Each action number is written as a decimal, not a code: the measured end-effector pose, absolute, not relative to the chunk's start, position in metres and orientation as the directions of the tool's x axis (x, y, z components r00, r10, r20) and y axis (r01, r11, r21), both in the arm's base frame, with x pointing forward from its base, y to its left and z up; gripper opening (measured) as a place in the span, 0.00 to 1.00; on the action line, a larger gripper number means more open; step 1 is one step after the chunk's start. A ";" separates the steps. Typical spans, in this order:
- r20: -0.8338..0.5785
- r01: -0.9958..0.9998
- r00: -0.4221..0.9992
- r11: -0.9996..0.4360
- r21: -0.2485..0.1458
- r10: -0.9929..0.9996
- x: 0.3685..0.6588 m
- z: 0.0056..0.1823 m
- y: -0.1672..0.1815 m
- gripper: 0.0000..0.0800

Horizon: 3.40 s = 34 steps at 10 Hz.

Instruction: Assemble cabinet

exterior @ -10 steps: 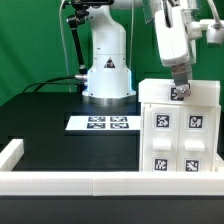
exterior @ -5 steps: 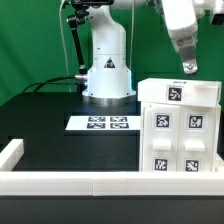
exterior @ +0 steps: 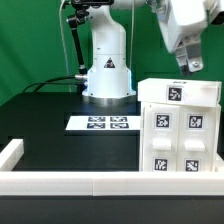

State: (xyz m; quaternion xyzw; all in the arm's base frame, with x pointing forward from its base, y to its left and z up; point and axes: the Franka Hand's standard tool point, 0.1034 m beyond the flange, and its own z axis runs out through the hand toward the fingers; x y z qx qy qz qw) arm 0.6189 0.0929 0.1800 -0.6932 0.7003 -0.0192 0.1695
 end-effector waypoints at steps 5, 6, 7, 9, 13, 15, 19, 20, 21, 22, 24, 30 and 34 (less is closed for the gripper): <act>0.036 -0.731 0.638 -0.619 -0.289 -0.770 0.626 0.185 0.100 1.00; 0.058 -0.679 0.692 -0.677 -0.285 -0.719 0.626 0.185 0.100 1.00; 0.076 -0.635 0.733 -0.720 -0.281 -0.676 0.626 0.185 0.100 1.00; 0.121 -0.509 0.825 -0.819 -0.263 -0.552 0.626 0.185 0.099 1.00; 0.237 0.031 0.971 -0.991 -0.128 0.000 0.625 0.185 0.095 1.00; 0.209 0.257 0.949 -0.964 -0.075 0.236 0.620 0.178 0.091 1.00; 0.214 0.513 0.839 -0.859 0.000 0.501 0.619 0.176 0.086 1.00; 0.205 0.600 0.780 -0.800 0.024 0.591 0.617 0.173 0.084 1.00; 0.198 0.663 0.728 -0.747 0.042 0.657 0.615 0.171 0.084 1.00; 0.182 0.737 0.654 -0.673 0.068 0.734 0.614 0.168 0.084 1.00; 0.166 0.779 0.605 -0.622 0.082 0.779 0.613 0.165 0.083 1.00; 0.151 0.800 0.576 -0.592 0.099 0.804 0.613 0.157 0.078 0.79; 0.159 0.752 0.637 -0.654 0.087 0.754 0.613 0.157 0.077 0.69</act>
Offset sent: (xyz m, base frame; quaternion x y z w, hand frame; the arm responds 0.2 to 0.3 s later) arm 0.0122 0.0142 0.0058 -0.0432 0.0102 -0.4084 0.9117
